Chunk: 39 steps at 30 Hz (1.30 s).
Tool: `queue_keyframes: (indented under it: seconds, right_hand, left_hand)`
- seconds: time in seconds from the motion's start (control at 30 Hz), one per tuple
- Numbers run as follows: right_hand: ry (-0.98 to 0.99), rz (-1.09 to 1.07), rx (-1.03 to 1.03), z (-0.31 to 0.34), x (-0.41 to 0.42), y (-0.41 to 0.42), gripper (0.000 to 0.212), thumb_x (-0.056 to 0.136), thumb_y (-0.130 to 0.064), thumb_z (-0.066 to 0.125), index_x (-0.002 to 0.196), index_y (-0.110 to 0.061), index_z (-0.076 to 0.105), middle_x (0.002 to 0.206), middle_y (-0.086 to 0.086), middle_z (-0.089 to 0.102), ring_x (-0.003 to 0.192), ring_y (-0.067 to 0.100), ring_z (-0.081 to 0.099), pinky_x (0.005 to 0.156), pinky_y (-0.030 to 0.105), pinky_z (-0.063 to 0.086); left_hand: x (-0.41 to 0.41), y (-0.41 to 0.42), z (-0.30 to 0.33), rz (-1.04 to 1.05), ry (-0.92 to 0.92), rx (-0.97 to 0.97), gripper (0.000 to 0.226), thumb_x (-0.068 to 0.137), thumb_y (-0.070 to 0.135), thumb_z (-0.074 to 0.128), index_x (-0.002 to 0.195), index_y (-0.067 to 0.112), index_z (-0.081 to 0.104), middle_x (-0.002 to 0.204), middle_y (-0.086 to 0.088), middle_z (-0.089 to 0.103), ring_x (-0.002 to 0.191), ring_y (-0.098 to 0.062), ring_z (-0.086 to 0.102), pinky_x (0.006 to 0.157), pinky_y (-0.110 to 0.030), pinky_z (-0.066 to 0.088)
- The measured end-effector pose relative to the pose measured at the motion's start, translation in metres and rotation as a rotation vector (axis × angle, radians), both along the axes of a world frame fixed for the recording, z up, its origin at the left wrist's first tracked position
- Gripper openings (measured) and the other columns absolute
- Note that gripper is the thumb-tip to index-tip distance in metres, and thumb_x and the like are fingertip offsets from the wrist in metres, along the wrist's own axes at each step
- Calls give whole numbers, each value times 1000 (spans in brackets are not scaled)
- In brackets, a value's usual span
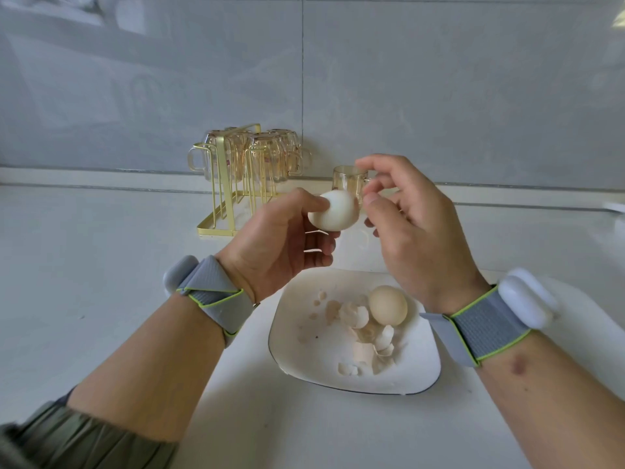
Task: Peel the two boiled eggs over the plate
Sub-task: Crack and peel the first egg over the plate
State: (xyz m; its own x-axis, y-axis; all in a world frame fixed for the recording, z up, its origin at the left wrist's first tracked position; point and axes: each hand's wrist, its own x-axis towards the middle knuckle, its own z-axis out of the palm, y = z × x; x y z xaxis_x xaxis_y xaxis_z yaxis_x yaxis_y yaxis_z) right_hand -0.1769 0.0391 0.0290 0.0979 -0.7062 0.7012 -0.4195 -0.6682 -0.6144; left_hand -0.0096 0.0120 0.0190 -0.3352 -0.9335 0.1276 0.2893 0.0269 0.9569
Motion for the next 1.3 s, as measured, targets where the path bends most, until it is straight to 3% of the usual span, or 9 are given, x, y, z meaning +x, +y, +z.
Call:
queue_keyframes:
  seconds: [0.13, 0.27, 0.37, 0.47, 0.63, 0.83, 0.93, 1.1, 1.3]
  right_hand:
    - [78, 16, 55, -2, 1, -3, 29, 99, -14, 50, 125, -20, 62, 110, 0, 62, 85, 18, 62, 79, 41, 53]
    - [116, -14, 37, -5, 2, -6, 19, 98, -19, 56, 114, -21, 66, 106, -6, 67, 82, 12, 65, 73, 27, 54]
    - [104, -17, 33, -5, 0, -8, 26, 91, -13, 61, 115, -22, 65, 107, -6, 67, 79, 9, 65, 69, 19, 52]
    - [111, -35, 21, -6, 0, -9, 33, 87, -14, 66, 120, -21, 64, 111, -6, 61, 88, 10, 65, 77, 25, 55]
    - [91, -25, 15, -5, 0, -10, 34, 83, -11, 70, 115, -21, 62, 113, -4, 57, 90, 11, 66, 75, 20, 56]
    - [83, -23, 26, -6, 0, -10, 37, 80, -12, 73, 110, -24, 54, 110, -3, 62, 84, 16, 68, 72, 30, 56]
    - [92, -38, -6, -6, 0, -10, 37, 79, -13, 74, 108, -23, 54, 105, -5, 63, 83, 16, 67, 71, 30, 56]
    - [89, -36, -14, -7, 1, -9, 42, 77, -29, 81, 109, -25, 55, 103, -8, 62, 83, 14, 65, 70, 31, 56]
    - [94, -73, 25, -7, -1, -11, 36, 79, -31, 77, 109, -25, 58, 95, -8, 63, 84, 12, 66, 68, 23, 53]
  left_hand:
    - [-2, 3, 0, 11, -13, -23, 26, 76, 17, 59, 100, 6, 63, 82, -8, 57, 61, -20, 52, 63, -33, 46]
    - [-3, 3, 1, 7, -7, -55, 44, 77, 4, 62, 121, -2, 59, 90, -12, 60, 67, -19, 57, 64, -30, 53]
    - [-2, 1, 1, 42, 37, -81, 49, 81, -12, 61, 129, -5, 51, 103, -19, 58, 81, -26, 59, 71, -30, 56]
    - [-2, 0, 1, 54, 92, -89, 49, 80, -15, 59, 126, -1, 53, 109, -19, 60, 94, -30, 59, 83, -35, 56]
    - [1, -1, 2, 76, 151, -80, 37, 83, -12, 51, 118, -1, 56, 93, -16, 64, 82, -24, 62, 88, -36, 54]
    - [1, -2, 2, 105, 186, -69, 37, 90, -3, 54, 125, -12, 52, 111, -27, 57, 95, -31, 57, 90, -34, 55]
    - [0, -2, 1, 92, 205, -80, 33, 81, 3, 64, 113, -4, 58, 105, -25, 57, 93, -30, 56, 90, -34, 55]
    - [1, -5, -1, 85, 198, -96, 18, 74, 7, 68, 92, 4, 62, 75, -8, 65, 66, -15, 62, 74, -26, 57]
    - [-1, -5, -3, 72, 145, -115, 14, 74, 7, 69, 86, 4, 61, 70, -5, 69, 64, -15, 66, 72, -27, 58]
